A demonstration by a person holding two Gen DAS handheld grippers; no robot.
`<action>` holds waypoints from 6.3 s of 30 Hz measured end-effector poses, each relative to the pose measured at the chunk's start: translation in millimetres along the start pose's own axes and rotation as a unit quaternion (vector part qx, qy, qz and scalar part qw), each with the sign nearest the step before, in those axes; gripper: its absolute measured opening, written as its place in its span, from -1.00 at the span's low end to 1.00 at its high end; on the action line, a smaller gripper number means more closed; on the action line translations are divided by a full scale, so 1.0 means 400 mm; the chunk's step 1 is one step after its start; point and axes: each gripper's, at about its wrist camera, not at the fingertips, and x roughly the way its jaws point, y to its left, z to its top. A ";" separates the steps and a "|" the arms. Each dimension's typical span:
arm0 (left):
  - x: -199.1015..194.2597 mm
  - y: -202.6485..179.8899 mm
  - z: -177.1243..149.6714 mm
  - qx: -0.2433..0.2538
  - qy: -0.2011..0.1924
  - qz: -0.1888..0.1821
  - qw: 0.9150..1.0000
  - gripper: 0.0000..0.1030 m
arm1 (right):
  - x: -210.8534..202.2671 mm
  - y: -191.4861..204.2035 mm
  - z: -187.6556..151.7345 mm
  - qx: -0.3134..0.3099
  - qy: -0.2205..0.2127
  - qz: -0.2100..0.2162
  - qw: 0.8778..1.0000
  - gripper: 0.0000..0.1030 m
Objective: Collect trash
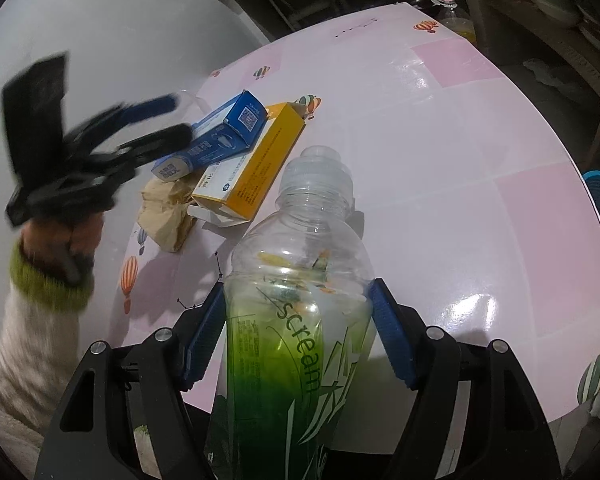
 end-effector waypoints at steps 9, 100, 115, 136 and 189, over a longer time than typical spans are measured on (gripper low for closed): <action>0.160 0.010 0.040 0.165 0.153 -0.028 0.974 0.64 | -0.004 -0.008 -0.006 -0.006 -0.001 0.011 1.000 0.35; -0.262 -0.178 -0.297 -0.251 -0.175 0.068 0.950 -0.12 | -0.042 -0.049 -0.027 0.019 -0.022 0.017 0.999 0.34; -0.284 -0.245 -0.219 -0.211 -0.191 0.040 0.958 -0.12 | -0.097 -0.050 -0.036 0.020 -0.041 0.027 0.999 0.34; -0.251 -0.325 -0.074 -0.163 -0.206 -0.024 0.965 -0.12 | -0.292 -0.157 -0.090 0.063 -0.119 0.033 0.990 0.33; 0.923 -0.683 0.743 -0.159 0.204 -0.167 0.951 0.32 | -0.098 -1.363 -0.120 0.514 -0.178 -0.022 0.839 0.37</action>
